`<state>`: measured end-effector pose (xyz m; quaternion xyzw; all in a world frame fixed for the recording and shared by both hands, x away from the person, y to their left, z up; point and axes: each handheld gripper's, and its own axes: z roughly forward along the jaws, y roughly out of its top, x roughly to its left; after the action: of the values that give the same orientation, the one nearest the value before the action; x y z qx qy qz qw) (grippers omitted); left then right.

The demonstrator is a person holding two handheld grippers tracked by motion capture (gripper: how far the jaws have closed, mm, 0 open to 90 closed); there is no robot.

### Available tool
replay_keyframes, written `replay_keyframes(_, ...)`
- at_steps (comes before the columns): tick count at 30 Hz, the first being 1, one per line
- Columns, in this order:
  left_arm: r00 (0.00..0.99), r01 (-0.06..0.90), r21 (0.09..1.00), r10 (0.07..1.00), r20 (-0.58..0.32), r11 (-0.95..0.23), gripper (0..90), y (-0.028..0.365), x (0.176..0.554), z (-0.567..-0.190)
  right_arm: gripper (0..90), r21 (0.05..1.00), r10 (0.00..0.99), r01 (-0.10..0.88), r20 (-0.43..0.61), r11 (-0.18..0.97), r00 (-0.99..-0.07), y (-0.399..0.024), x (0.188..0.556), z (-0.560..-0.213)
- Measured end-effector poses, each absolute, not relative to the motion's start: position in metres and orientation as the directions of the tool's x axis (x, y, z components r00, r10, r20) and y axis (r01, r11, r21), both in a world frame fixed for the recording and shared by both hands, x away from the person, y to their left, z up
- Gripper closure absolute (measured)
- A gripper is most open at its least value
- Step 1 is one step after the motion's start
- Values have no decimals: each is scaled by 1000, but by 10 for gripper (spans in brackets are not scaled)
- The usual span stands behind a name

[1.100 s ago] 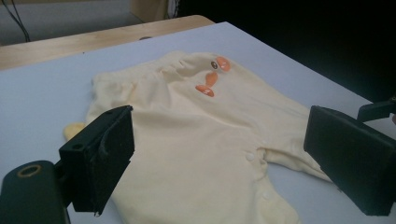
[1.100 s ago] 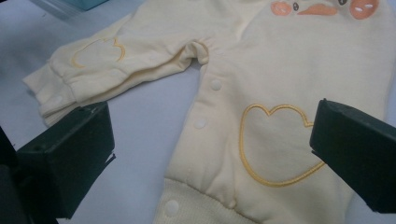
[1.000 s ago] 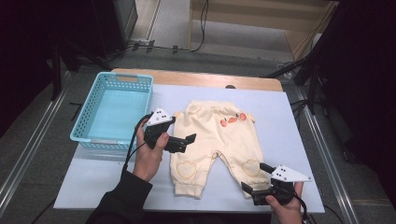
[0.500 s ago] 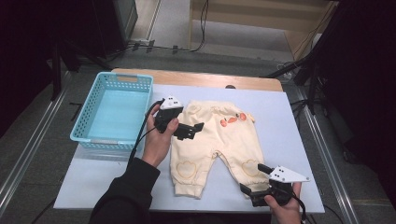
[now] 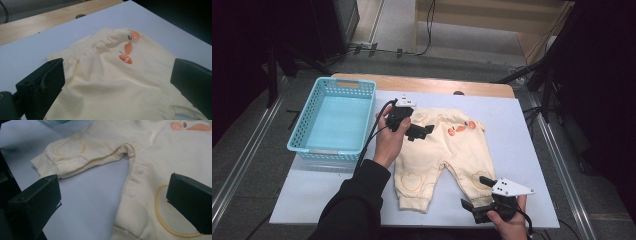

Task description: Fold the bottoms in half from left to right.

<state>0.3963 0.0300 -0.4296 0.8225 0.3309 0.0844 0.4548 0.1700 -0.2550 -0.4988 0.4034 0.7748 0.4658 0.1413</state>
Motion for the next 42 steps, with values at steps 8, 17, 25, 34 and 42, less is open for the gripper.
replay_keyframes(8, 758, 494, 778, 631, -168, -388, 3, 19, 420, -444, 38, 839, 725, 474, 149, 267, -672, -232, 172, -497)
replay_keyframes(17, 725, 548, 743, 661, -194, -384, 51, 17, 453, -461, 38, 841, 683, 459, 157, 286, -713, -205, 174, -495)
replay_keyframes(25, 662, 608, 707, 721, -203, -360, 141, 17, 479, -472, 37, 835, 642, 448, 157, 320, -751, -186, 174, -496)
replay_keyframes(34, 611, 668, 652, 764, -206, -359, 166, 18, 500, -488, 38, 833, 590, 427, 156, 352, -792, -164, 177, -495)
replay_keyframes(42, 586, 705, 614, 780, -220, -356, 342, 17, 503, -497, 127, 825, 574, 429, 162, 368, -803, -138, 185, -500)
